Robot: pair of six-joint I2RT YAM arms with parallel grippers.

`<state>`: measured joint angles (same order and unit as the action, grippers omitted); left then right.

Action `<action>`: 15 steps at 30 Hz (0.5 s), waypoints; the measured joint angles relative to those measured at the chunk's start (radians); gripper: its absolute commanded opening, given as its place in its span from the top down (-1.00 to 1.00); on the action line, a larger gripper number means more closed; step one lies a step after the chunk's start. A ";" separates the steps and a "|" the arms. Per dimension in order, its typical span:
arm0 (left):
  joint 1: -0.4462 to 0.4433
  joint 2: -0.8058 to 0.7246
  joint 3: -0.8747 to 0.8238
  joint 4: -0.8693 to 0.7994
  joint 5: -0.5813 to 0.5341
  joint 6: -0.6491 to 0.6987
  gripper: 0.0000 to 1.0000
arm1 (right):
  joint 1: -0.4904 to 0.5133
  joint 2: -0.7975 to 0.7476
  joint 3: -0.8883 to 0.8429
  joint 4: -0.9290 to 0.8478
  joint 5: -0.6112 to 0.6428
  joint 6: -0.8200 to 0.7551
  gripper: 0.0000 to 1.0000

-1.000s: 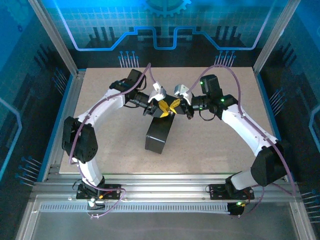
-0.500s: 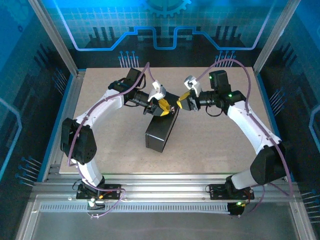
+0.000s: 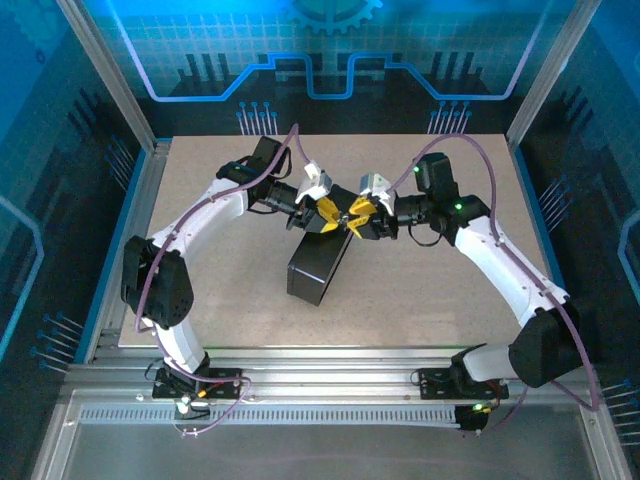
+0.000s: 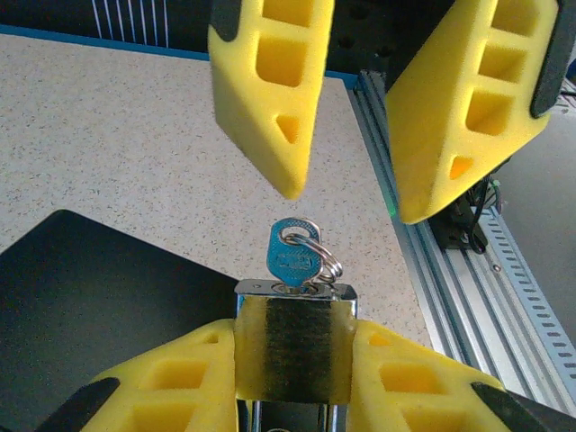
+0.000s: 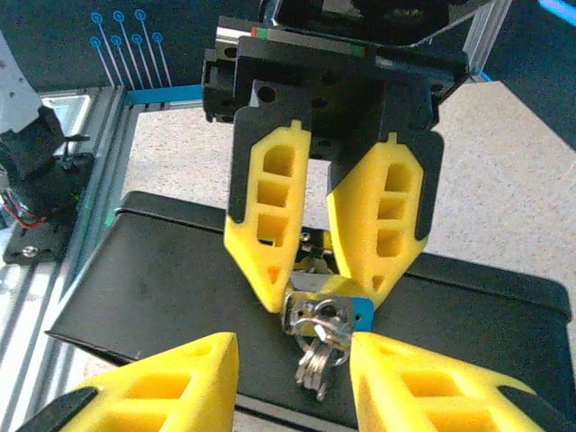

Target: Unlock a padlock with a key

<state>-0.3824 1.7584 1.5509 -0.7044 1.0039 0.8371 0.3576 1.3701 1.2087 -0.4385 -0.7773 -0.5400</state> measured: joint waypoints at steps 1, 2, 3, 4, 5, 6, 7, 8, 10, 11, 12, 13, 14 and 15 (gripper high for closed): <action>0.000 0.000 0.000 -0.001 0.000 0.000 0.96 | 0.000 0.004 0.000 0.011 0.008 -0.006 0.25; 0.000 0.000 0.000 -0.002 0.001 0.000 0.96 | 0.001 0.009 0.000 0.020 0.014 -0.012 0.25; 0.000 0.000 0.000 -0.002 0.000 0.000 0.96 | 0.001 0.013 0.000 0.029 0.018 -0.019 0.25; 0.000 0.000 0.000 -0.002 0.000 0.000 0.96 | 0.001 0.019 0.000 0.037 0.020 -0.024 0.26; 0.000 0.000 0.000 -0.004 0.000 0.000 0.96 | 0.002 0.024 0.000 0.041 0.021 -0.030 0.26; 0.000 0.000 0.000 -0.005 0.001 0.000 0.96 | 0.002 0.029 0.000 0.046 0.021 -0.037 0.27; 0.000 0.000 0.000 -0.006 0.000 0.000 0.96 | 0.002 0.034 0.000 0.047 0.021 -0.043 0.27; 0.000 0.000 0.000 -0.007 0.000 0.000 0.96 | 0.002 0.039 0.000 0.047 0.021 -0.049 0.29; 0.000 0.000 0.000 -0.009 0.001 0.000 0.96 | 0.002 0.049 0.000 0.047 0.019 -0.061 0.37; 0.000 0.000 0.000 -0.009 0.000 0.000 0.96 | 0.002 0.054 0.001 0.046 0.018 -0.066 0.41; 0.000 0.000 0.000 -0.010 0.000 0.000 0.97 | 0.003 0.060 0.002 0.045 0.017 -0.071 0.45; 0.000 0.000 0.000 -0.011 0.000 0.000 0.97 | 0.003 0.066 0.006 0.043 0.013 -0.073 0.47; 0.000 0.000 0.000 -0.012 -0.001 0.000 0.96 | 0.003 0.071 0.009 0.039 0.009 -0.075 0.49; 0.001 0.000 0.000 -0.013 0.000 0.001 0.97 | 0.004 0.075 0.012 0.037 0.004 -0.079 0.53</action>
<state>-0.3813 1.7584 1.5513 -0.7177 1.0035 0.8379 0.3618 1.4448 1.2209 -0.4011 -0.7731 -0.6186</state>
